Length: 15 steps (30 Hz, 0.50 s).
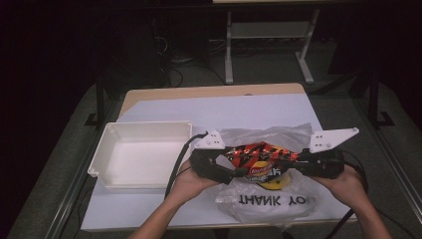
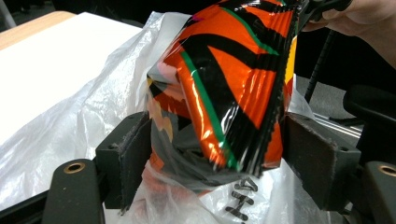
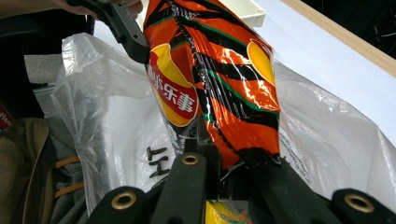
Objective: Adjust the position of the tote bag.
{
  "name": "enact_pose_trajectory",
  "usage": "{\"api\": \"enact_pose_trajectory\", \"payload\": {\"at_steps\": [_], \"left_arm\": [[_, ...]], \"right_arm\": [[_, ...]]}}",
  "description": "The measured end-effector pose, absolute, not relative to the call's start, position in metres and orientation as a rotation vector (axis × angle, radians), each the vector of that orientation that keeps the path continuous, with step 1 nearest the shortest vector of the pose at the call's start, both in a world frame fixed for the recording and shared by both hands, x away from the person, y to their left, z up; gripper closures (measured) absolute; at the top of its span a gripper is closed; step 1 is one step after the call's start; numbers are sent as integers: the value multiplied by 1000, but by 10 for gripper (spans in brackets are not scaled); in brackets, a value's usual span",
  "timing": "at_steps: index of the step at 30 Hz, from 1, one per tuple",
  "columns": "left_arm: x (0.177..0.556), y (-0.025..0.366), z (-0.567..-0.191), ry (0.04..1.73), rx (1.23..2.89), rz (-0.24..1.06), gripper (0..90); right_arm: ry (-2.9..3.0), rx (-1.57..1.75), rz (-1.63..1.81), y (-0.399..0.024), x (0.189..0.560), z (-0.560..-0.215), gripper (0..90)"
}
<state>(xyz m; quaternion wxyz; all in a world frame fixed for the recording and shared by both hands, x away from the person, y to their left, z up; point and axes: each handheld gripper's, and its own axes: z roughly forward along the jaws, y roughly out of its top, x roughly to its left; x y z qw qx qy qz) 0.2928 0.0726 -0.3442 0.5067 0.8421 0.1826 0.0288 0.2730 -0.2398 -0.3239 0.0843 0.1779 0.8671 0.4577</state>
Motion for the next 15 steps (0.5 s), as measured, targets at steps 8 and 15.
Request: {"api": "enact_pose_trajectory", "payload": {"at_steps": [8, 15], "left_arm": [[295, 66, -336, 395, 2045, 97, 418], [296, 70, -328, 400, 2002, 63, 587]], "right_arm": [[2629, 525, 1355, -237, 273, -320, 862], [2635, 491, 1356, -240, 269, -313, 855]]}}
